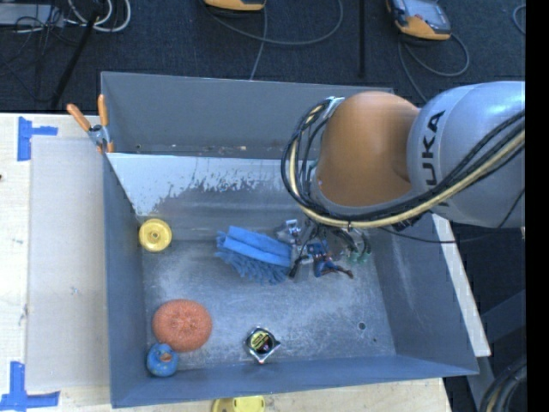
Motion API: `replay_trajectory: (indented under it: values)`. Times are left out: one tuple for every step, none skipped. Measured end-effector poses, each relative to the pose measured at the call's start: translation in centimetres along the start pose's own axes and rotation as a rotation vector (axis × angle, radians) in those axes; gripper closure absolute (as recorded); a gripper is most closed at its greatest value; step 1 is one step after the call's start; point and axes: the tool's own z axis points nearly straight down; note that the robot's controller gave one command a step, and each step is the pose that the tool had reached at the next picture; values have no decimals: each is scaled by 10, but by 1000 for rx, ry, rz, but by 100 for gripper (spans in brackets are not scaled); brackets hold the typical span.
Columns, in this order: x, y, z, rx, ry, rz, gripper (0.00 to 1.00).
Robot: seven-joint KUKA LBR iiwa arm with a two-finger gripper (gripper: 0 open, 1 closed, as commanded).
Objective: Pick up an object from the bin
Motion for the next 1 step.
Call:
replay_trajectory:
  values:
    - [0,0,0,0,0,-1,100]
